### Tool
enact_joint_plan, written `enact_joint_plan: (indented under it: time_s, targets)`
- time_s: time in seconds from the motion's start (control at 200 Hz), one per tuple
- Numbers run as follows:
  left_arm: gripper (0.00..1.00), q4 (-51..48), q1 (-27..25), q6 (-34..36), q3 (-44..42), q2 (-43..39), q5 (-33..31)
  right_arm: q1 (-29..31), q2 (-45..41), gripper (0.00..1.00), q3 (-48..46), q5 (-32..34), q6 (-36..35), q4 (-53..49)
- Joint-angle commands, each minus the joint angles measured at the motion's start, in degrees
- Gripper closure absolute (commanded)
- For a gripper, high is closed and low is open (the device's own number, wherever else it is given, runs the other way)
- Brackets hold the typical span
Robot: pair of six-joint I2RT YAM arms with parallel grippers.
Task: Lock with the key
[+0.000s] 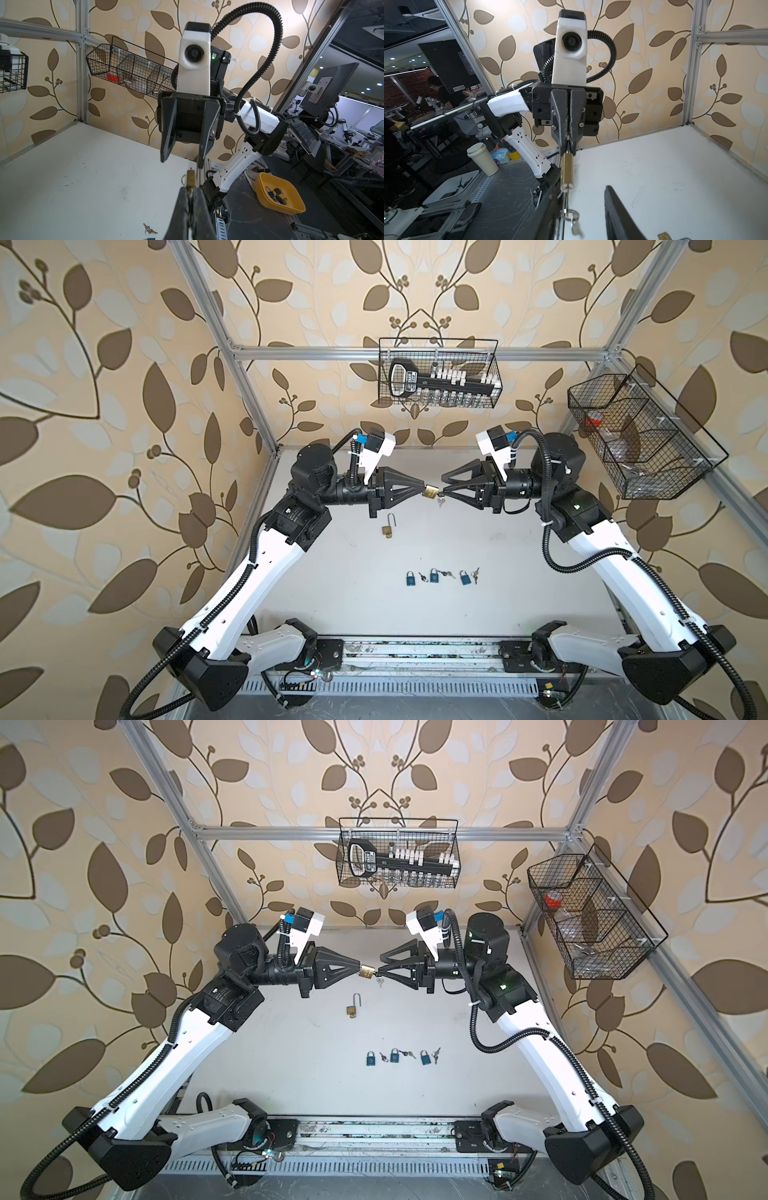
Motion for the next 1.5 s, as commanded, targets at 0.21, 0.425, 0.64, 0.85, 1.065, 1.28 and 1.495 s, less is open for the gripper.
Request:
enact_joint_plan:
  time_s: [0.21, 0.425, 0.64, 0.85, 1.065, 1.28, 1.495]
  targets:
    - [1.0, 1.3, 0.7, 1.5, 2.4, -0.8, 2.3, 0.0, 0.1, 0.68, -0.3, -3.2, 1.9, 1.9]
    - [1.0, 2.1, 0.7, 1.1, 2.3, -0.8, 2.5, 0.1, 0.9, 0.65, -0.6, -3.2, 1.9, 1.3]
    - [1.0, 2.5, 0.7, 1.0, 2.3, -0.7, 2.4, 0.1, 1.4, 0.65, -1.0, -4.3, 1.8, 0.8]
    - [1.0, 2.6, 0.7, 0.8, 2.4, -0.7, 2.3, 0.0, 1.4, 0.79, -1.0, -4.7, 1.8, 0.8]
    - [1.0, 2.7, 0.7, 1.0, 2.3, -0.9, 1.2, 0.1, 1.6, 0.81, -1.4, -5.5, 1.8, 0.8]
    - [1.0, 3.3, 0.7, 0.5, 2.4, -0.6, 1.2, 0.2, 1.6, 0.91, -1.6, -5.9, 1.8, 1.1]
    - [1.0, 2.1, 0.7, 1.4, 2.5, -0.5, 1.0, 0.1, 1.0, 1.0, -1.7, -5.7, 1.6, 2.0]
